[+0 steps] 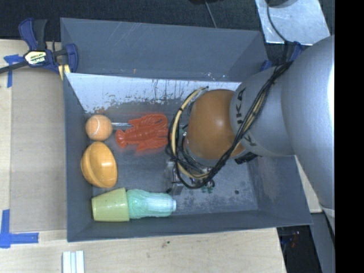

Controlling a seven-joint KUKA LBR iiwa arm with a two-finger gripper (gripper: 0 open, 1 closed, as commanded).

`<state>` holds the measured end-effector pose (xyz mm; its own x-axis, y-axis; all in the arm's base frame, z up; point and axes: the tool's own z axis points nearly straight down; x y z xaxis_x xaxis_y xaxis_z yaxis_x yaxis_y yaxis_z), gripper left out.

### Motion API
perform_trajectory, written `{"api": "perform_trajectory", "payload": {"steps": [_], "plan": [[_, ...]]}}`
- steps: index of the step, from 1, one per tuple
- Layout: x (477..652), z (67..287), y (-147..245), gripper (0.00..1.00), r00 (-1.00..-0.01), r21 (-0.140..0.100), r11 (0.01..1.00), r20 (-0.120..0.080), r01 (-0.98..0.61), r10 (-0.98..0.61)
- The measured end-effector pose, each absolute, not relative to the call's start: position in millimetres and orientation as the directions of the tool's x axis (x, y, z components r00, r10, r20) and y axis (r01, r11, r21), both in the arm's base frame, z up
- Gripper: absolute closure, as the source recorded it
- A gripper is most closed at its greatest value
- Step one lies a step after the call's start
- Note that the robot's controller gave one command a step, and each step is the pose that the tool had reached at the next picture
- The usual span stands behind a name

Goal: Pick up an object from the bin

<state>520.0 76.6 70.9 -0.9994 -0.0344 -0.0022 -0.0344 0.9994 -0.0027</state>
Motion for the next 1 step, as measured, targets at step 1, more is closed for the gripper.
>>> {"api": "perform_trajectory", "payload": {"steps": [1], "plan": [[495.0,70.4,137.7,0.0,-0.994,0.005,0.994,-0.003,0.105,0.105]]}}
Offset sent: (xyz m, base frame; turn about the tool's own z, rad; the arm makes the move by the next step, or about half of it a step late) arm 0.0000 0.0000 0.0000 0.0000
